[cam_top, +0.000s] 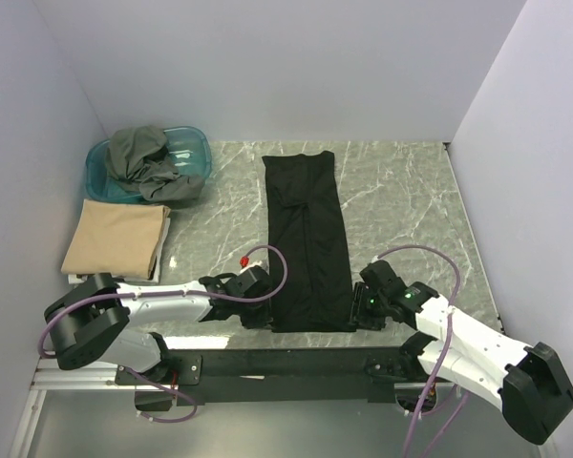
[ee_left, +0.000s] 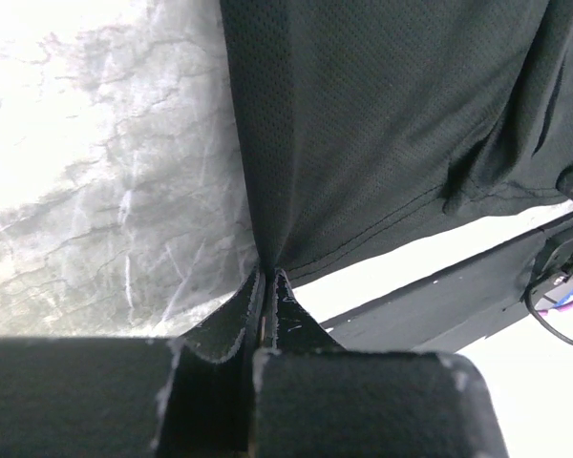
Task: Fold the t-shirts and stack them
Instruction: Fold the tshirt
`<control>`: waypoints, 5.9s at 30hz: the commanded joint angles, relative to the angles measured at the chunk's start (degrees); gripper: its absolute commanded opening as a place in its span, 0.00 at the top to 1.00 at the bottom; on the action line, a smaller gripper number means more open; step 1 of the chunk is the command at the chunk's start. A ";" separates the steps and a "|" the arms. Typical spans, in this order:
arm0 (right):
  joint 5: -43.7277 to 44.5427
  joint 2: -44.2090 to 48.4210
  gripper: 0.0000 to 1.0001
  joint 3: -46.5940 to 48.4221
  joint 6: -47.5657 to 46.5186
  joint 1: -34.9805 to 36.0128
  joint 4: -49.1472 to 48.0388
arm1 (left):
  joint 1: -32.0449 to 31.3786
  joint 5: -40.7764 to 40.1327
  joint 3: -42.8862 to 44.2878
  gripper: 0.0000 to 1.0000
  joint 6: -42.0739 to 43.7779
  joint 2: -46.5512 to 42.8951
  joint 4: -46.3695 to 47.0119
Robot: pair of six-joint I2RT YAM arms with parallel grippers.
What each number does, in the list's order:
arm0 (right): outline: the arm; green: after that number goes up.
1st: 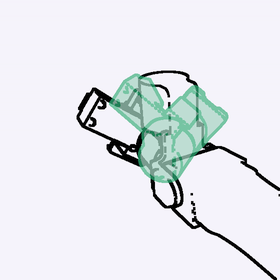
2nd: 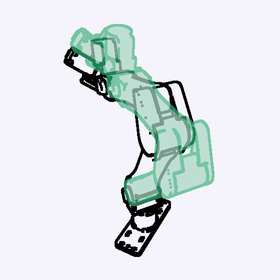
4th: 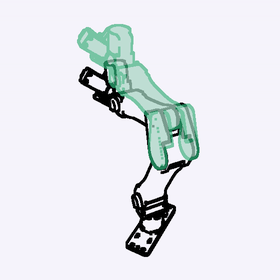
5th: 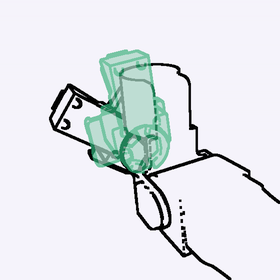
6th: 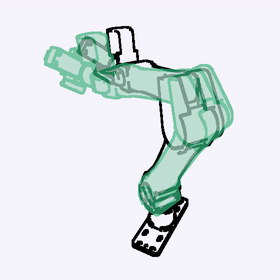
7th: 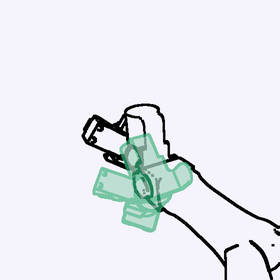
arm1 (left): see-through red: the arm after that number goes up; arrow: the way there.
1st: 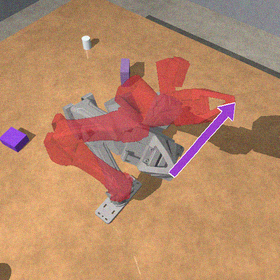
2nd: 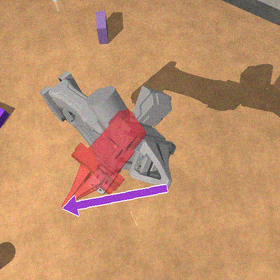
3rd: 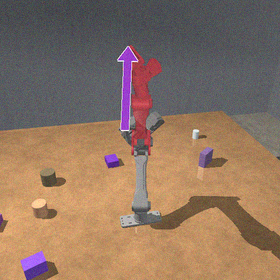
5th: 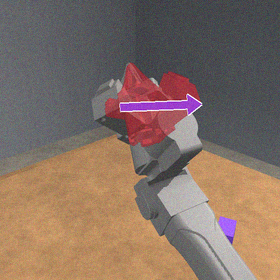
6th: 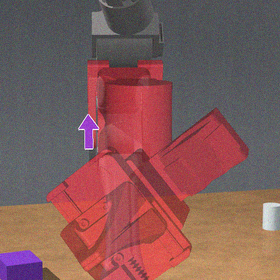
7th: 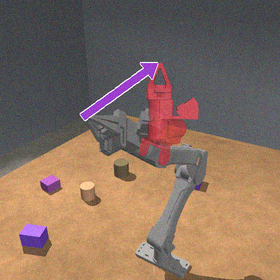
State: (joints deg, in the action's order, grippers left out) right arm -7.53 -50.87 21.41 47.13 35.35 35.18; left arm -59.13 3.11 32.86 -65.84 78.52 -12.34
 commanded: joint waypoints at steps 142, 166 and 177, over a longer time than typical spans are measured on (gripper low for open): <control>-1.52 -35.17 0.26 26.58 -12.94 -19.97 -19.62 | 26.70 7.00 13.02 0.65 17.06 17.28 11.64; -6.18 -36.76 0.59 18.85 -12.68 -19.53 -21.29 | 24.86 2.16 14.43 0.99 17.24 17.28 9.35; -7.15 -35.09 0.61 16.30 -12.51 -19.18 -21.55 | 24.42 2.51 12.23 1.00 16.63 15.09 11.90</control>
State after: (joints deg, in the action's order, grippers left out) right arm -14.81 -86.87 39.97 35.00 15.73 10.28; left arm -34.22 6.85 46.17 -49.21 95.70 -0.71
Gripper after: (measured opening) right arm 0.394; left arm 0.013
